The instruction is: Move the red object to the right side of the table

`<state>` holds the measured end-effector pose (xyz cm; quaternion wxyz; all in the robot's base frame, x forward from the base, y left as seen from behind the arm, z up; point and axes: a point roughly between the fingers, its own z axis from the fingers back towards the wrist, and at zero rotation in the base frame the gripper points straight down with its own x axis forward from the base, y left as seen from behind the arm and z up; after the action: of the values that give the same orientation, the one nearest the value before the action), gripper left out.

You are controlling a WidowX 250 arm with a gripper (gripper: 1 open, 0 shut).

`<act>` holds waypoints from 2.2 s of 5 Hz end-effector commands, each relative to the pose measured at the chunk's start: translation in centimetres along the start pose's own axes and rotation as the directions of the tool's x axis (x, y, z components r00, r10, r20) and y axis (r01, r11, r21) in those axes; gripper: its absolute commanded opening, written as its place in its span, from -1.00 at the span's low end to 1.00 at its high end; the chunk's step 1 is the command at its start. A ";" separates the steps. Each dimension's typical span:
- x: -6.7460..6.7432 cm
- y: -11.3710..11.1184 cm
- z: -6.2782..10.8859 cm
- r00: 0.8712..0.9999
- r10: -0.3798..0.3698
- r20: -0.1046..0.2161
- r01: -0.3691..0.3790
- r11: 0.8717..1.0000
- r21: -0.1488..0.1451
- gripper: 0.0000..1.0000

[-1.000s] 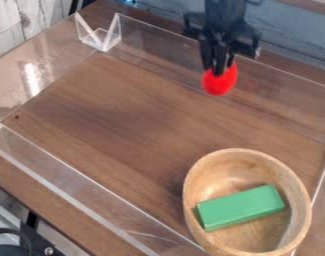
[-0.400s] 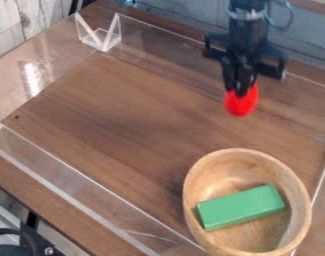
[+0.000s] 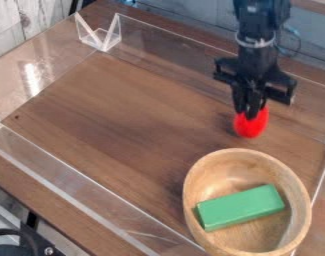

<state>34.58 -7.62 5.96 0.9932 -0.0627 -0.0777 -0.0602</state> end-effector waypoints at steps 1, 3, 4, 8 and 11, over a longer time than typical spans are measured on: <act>0.2 -0.3 0.3 0.997 -0.065 0.045 0.065 0.998 -0.001 1.00; 0.3 0.2 -0.1 0.994 -0.097 0.042 0.097 0.995 0.013 -1.00; 0.6 0.2 0.3 0.996 -0.076 0.045 0.075 0.997 0.024 -1.00; -0.1 0.4 0.1 0.986 -0.162 0.049 0.161 0.987 0.026 1.00; 0.4 -0.8 -0.3 0.976 -0.215 0.036 0.215 0.976 0.016 1.00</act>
<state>34.05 -8.24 4.50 0.9822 -0.0496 -0.0785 -0.1635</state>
